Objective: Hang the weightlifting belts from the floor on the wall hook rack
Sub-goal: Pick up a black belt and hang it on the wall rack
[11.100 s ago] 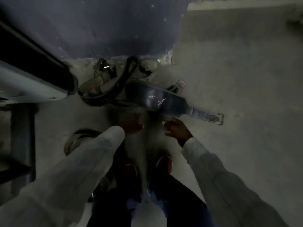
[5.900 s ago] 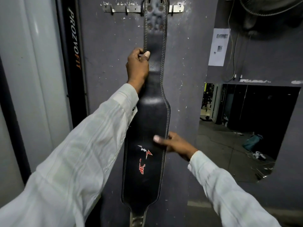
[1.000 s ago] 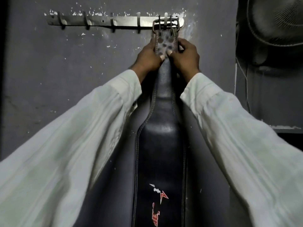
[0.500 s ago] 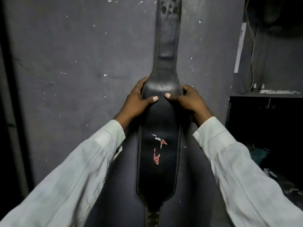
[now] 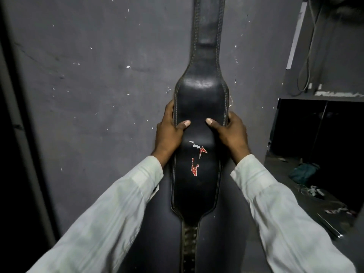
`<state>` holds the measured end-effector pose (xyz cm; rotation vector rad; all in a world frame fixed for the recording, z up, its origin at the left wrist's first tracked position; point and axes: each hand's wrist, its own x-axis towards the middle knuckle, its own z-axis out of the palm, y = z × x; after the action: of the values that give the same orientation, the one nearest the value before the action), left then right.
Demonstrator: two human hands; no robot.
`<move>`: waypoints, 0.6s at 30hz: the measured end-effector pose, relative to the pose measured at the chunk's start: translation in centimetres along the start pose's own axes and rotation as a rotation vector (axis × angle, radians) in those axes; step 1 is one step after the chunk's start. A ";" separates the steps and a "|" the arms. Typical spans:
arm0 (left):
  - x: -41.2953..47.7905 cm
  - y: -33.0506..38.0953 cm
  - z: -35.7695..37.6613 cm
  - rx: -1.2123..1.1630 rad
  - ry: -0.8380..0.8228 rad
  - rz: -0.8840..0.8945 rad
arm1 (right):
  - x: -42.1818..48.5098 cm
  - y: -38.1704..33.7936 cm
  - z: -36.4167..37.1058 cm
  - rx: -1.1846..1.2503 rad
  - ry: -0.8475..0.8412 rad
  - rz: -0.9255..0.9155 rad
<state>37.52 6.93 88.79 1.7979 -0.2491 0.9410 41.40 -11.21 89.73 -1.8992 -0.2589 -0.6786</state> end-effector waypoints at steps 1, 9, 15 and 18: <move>-0.1 0.0 0.2 -0.008 0.030 -0.012 | -0.1 -0.1 0.2 -0.014 0.031 -0.005; -4.4 -3.1 0.6 -0.063 -0.044 -0.068 | -3.1 4.4 1.0 0.077 -0.090 0.091; -5.3 -4.4 0.6 -0.037 -0.035 -0.116 | -4.2 5.3 0.7 0.193 -0.157 0.150; -9.1 -6.4 0.7 0.065 -0.132 -0.151 | -6.7 8.0 1.6 0.183 -0.245 0.238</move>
<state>35.39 6.82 77.86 1.9128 -0.1644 0.7334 40.27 -12.30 79.34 -1.7995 -0.2359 -0.2532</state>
